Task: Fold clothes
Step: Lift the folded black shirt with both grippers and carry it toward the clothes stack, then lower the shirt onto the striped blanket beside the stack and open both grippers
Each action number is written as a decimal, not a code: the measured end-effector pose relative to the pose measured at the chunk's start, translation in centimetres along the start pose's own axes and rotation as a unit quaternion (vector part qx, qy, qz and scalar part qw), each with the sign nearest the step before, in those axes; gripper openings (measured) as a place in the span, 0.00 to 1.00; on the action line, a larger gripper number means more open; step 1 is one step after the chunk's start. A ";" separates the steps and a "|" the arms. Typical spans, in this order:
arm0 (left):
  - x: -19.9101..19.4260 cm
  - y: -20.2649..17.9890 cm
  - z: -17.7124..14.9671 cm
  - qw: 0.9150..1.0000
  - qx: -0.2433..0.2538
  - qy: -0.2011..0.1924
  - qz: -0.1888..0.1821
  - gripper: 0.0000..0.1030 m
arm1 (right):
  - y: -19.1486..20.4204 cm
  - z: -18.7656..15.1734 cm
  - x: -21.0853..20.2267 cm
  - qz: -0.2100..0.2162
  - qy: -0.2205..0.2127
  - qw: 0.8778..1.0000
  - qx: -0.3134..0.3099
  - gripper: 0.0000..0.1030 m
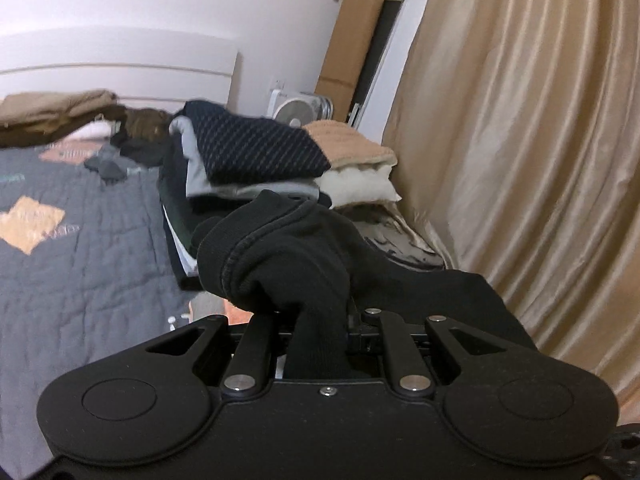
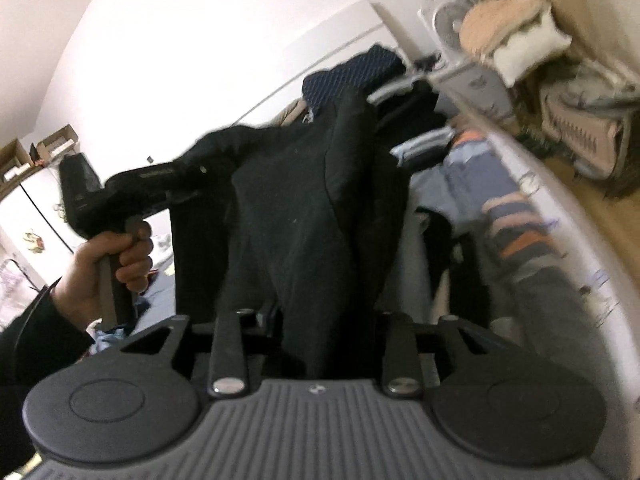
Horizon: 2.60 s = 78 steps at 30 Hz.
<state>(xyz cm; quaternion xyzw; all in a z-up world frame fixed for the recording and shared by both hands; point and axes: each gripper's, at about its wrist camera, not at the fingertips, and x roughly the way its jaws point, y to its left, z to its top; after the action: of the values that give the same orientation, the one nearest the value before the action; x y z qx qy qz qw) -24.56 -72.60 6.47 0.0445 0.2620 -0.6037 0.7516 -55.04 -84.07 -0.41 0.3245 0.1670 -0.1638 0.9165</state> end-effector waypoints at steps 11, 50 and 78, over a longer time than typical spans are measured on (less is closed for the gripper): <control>-3.3 2.2 -2.7 1.000 -0.021 0.016 0.007 0.66 | -2.1 -1.3 -4.5 -0.079 -0.042 0.996 -0.015 0.40; -12.9 -1.9 -18.2 1.000 0.014 0.011 -0.008 0.14 | -1.5 -2.8 -3.5 -0.064 -0.035 0.995 0.069 0.33; -18.9 -2.5 -14.8 0.998 0.044 0.016 -0.044 0.57 | 1.6 5.6 -5.6 0.024 -0.033 0.999 -0.008 0.55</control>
<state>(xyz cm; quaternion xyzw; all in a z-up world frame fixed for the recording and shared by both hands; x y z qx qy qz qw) -34.45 -50.87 2.88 0.0758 0.2491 -0.6460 0.7175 -58.23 -85.43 6.91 0.3159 0.1303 -0.1511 0.9276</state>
